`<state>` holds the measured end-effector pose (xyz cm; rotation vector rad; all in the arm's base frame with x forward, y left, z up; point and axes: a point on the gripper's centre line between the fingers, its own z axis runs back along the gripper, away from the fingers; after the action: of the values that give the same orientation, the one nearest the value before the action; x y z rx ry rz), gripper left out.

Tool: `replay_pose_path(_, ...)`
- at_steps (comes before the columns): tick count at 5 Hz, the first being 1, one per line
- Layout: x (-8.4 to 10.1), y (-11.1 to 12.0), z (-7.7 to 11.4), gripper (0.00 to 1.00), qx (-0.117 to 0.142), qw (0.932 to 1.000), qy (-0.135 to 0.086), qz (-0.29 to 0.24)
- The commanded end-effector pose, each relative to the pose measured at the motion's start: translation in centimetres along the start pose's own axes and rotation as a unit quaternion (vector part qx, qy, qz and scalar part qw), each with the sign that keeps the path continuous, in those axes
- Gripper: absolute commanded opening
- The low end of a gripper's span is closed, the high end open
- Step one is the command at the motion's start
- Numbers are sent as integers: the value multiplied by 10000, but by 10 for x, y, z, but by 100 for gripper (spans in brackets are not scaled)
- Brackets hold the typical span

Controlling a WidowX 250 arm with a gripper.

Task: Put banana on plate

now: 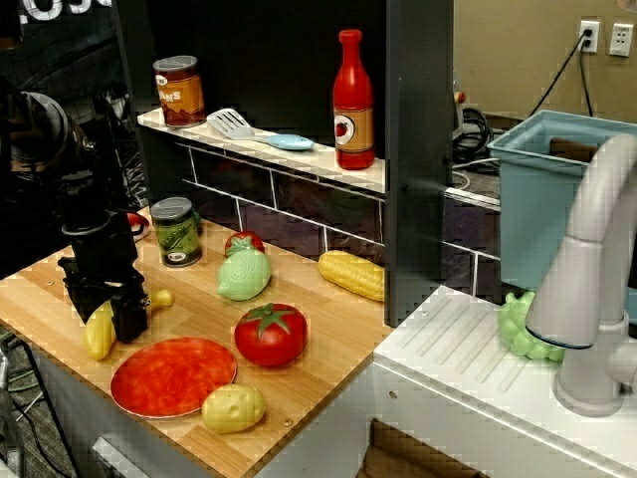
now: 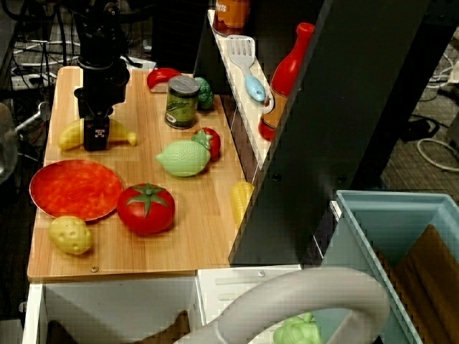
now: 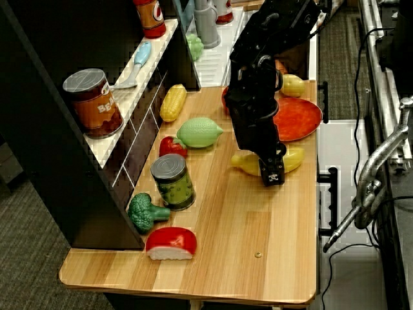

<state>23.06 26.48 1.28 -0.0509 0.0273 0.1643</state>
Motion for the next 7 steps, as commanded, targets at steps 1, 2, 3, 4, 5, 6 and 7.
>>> replay_pose_path(1, 2, -2, 15, 0, 91, 9998, 82, -133)
replay_pose_path(2, -3, -13, 52, 0, 115, 9989, 59, -455)
replay_pose_path(3, -6, -15, 72, 0, 67, 9981, 131, -597)
replay_pose_path(4, -14, -18, 82, 0, 34, 9972, 208, -715)
replay_pose_path(5, -33, -22, 72, 0, -16, 9969, 184, -770)
replay_pose_path(6, -51, -31, 52, 0, 73, 9950, 295, -947)
replay_pose_path(7, -71, -42, 35, 0, 96, 9941, 325, -1032)
